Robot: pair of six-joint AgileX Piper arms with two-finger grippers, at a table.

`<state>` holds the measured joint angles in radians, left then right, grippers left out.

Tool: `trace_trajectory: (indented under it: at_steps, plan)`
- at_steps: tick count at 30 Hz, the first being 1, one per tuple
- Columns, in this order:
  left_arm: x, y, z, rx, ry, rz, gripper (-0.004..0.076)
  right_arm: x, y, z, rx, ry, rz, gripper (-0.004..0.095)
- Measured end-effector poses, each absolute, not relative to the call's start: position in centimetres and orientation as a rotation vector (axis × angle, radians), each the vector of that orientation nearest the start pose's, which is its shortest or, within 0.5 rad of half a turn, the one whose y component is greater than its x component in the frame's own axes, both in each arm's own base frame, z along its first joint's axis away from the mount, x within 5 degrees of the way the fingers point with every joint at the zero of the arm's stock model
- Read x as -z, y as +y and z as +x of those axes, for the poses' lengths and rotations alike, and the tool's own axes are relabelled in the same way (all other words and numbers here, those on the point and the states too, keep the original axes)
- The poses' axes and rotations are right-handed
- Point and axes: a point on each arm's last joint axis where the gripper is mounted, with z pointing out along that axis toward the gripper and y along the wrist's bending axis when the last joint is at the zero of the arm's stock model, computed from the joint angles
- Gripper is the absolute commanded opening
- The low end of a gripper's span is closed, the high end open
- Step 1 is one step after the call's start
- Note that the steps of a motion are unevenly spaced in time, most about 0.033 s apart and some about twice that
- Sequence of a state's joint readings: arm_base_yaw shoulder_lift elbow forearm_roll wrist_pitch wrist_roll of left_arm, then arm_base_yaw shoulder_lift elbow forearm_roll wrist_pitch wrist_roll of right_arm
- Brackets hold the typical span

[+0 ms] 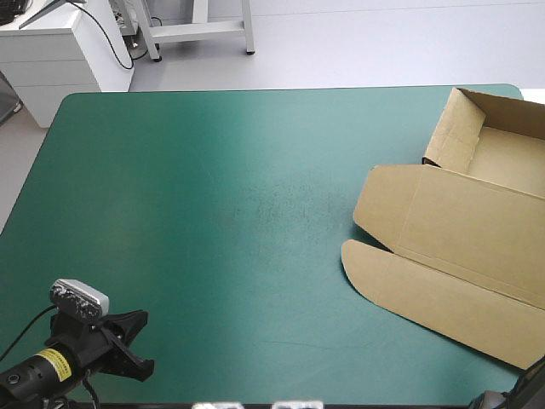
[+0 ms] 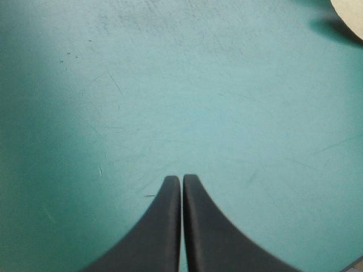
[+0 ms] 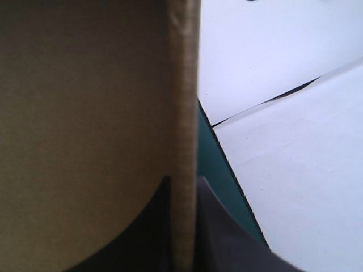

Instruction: Fold the box

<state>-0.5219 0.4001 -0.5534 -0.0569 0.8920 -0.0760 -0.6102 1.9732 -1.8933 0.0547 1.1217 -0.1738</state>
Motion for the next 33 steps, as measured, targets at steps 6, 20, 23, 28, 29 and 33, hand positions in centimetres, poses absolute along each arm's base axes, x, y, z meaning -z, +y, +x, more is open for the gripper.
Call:
trace_trajectory:
  at_steps: [6, 20, 23, 28, 29, 33]
  plan:
    - [-29.5, -3.6, 5.5, 0.395, 2.198, 0.482, -0.0008, -30.0, -24.7, 36.7, 0.120, 2.638, 0.569, 0.0642]
    - [-29.4, -3.4, 5.6, 0.352, 2.192, 0.491, -0.0008, -42.7, -18.9, 33.8, -0.063, 2.359, 0.320, 0.0001]
    - [-29.4, -3.3, 5.6, 0.340, 2.190, 0.493, -0.0008, -45.5, -15.0, 31.8, -0.094, 2.305, 0.190, 0.0000]
    - [-29.4, -3.3, 5.6, 0.341, 2.190, 0.493, -0.0008, -45.5, -8.4, 29.7, -0.153, 2.298, -0.015, 0.0000]
    - [-29.4, -3.4, 5.6, 0.348, 2.191, 0.492, -0.0008, -45.0, -7.0, 29.3, -0.160, 2.299, -0.057, 0.0000]
    - [-29.4, -3.5, 5.6, 0.363, 2.194, 0.489, -0.0008, -42.9, -2.3, 26.8, -0.162, 2.335, -0.196, 0.0000]
